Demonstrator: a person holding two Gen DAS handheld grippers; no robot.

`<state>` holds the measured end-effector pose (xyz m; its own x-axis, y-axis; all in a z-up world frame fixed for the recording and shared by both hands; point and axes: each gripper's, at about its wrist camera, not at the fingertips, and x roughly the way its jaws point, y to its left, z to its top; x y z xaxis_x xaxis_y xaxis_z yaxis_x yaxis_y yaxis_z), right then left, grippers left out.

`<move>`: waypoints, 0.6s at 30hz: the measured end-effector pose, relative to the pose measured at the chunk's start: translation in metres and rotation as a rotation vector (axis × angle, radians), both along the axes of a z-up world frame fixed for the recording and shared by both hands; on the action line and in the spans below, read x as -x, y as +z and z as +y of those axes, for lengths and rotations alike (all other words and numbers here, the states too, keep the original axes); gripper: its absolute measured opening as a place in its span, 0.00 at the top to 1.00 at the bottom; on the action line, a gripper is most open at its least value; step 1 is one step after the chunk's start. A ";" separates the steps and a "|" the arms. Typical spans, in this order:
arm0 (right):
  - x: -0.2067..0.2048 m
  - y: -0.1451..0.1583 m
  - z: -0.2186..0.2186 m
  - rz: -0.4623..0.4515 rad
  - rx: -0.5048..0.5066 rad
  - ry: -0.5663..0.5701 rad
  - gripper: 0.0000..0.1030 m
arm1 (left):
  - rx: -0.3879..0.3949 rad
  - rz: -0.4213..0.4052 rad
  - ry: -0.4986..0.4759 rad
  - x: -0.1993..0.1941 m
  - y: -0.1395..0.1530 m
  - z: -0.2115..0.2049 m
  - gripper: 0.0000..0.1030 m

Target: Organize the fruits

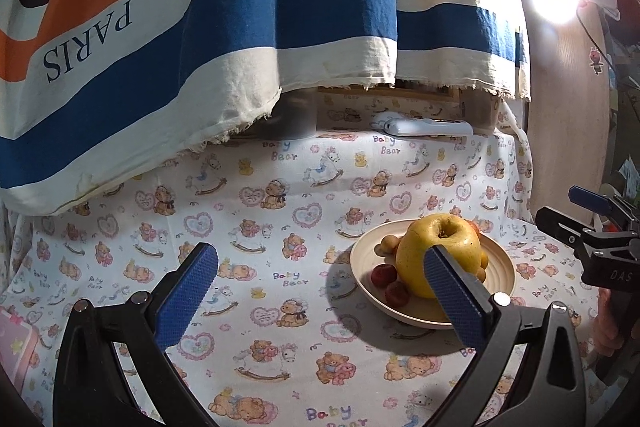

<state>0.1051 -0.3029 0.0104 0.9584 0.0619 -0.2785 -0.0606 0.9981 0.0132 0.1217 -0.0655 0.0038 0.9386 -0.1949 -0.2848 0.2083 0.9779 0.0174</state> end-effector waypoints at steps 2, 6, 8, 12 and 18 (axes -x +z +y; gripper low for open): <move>0.000 0.000 0.000 0.000 0.000 0.000 0.01 | 0.003 0.003 0.001 -0.001 0.000 0.001 0.01; 0.000 0.000 0.000 0.001 0.001 0.000 0.01 | 0.005 0.003 0.006 0.000 0.000 0.002 0.01; 0.000 0.000 0.000 0.001 0.001 -0.001 0.01 | 0.006 0.002 0.008 0.000 0.000 0.002 0.01; -0.001 0.000 0.001 0.001 0.001 -0.001 0.01 | 0.008 0.001 0.014 0.000 0.000 0.003 0.00; -0.001 -0.001 0.001 0.002 0.001 0.000 0.01 | 0.008 0.002 0.016 0.000 0.000 0.003 0.01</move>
